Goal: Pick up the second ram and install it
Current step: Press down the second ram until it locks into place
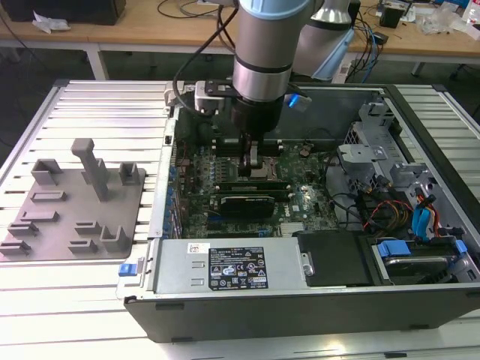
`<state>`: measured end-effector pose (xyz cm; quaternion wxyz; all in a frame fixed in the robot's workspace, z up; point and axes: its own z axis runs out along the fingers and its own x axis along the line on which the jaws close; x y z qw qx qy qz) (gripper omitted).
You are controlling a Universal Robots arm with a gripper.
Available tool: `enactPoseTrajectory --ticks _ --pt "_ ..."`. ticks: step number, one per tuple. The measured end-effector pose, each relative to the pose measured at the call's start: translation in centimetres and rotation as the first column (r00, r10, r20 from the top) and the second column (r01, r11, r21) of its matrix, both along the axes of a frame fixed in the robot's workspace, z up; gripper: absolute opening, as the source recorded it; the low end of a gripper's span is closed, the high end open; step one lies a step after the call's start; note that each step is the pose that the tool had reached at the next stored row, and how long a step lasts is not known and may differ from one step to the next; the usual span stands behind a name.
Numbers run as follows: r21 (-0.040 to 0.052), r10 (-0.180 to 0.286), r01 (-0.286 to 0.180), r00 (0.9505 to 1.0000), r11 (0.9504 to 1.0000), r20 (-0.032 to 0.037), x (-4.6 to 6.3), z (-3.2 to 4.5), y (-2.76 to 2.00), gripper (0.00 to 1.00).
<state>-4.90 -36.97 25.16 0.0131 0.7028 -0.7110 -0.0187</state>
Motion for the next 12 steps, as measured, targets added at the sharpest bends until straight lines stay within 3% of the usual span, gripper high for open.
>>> enactPoseTrajectory --ticks 6,12 --pt "0.0 0.0 0.0 1.0 1.0 0.0 2.4 0.0 0.0 0.08" --pt "-0.0001 0.0 0.0 1.0 1.0 0.0 2.4 0.0 0.0 0.08"
